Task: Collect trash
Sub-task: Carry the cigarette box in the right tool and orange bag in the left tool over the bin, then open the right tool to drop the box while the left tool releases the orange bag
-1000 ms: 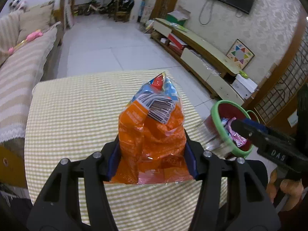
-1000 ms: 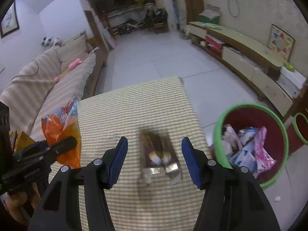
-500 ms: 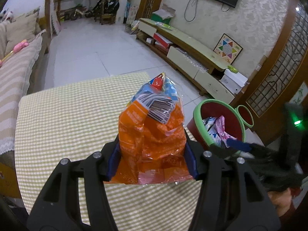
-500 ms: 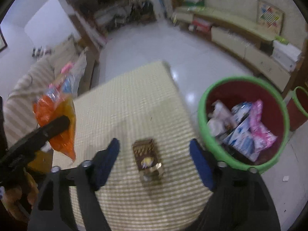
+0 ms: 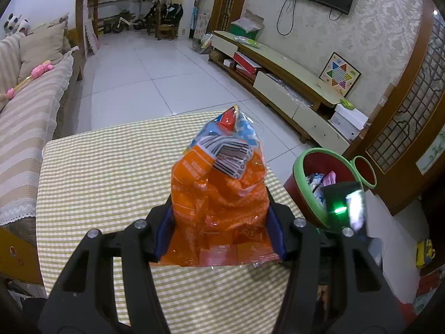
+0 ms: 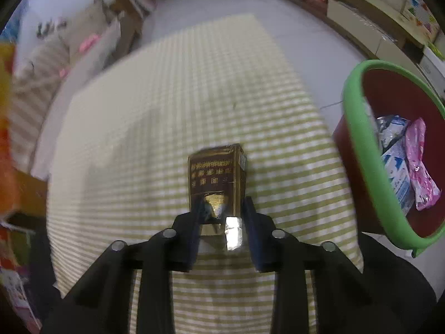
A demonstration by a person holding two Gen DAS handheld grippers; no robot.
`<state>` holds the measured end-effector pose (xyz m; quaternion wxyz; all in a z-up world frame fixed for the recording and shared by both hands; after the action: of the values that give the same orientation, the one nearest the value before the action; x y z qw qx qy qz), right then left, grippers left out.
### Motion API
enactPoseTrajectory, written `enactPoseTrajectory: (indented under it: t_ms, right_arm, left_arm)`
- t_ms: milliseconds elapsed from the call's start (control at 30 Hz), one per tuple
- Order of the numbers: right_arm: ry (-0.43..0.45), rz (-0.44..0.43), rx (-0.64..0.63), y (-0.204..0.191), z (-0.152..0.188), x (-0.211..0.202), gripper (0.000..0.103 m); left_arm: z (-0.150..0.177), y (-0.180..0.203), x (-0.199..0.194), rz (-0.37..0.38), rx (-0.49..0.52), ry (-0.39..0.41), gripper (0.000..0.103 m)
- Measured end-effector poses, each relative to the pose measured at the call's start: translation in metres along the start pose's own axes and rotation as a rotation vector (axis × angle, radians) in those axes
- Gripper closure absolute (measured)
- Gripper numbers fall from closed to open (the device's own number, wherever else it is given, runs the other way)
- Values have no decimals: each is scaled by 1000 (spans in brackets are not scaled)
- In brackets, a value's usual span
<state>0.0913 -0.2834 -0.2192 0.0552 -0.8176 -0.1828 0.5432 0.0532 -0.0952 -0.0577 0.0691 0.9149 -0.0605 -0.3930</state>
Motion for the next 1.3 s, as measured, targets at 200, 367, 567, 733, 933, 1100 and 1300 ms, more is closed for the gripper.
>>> enactPoseTrajectory:
  t_ms: [200, 367, 567, 733, 933, 1100, 1300]
  right_arm:
    - [67, -14, 49, 25, -3, -39, 89]
    - [14, 21, -1, 24, 0, -20, 32]
    - [-111, 117, -21, 16, 13, 11, 26]
    - [-185, 187, -32, 23, 29, 18, 22]
    - [-173, 141, -12, 22, 38, 9, 60]
    - [27, 114, 108, 58, 20, -58, 60]
    - [246, 179, 294, 139, -7, -130, 56]
  left_arm:
    - [0, 6, 8, 15, 1, -10, 49]
    - [3, 1, 13, 9, -13, -23, 49]
    - [3, -8, 9, -14, -25, -22, 49]
    - [4, -11, 10, -16, -42, -25, 49]
    - [6, 6, 24, 22, -18, -48, 49]
    - [-1, 41, 49, 99, 36, -73, 49]
    - [-17, 122, 93, 250, 153, -96, 47]
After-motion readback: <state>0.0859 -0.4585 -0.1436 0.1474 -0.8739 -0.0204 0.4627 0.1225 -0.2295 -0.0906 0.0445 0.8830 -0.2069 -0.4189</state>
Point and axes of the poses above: each gripper's, at about its wrist camera, not at the fingertips, and x roughly the way its jaws point, y to its right, z to its underside, the point moved 3 cm from there along x, roughly the way its jaws point, and after that the axes turned 1 degree about y, right-handed, at the moved point
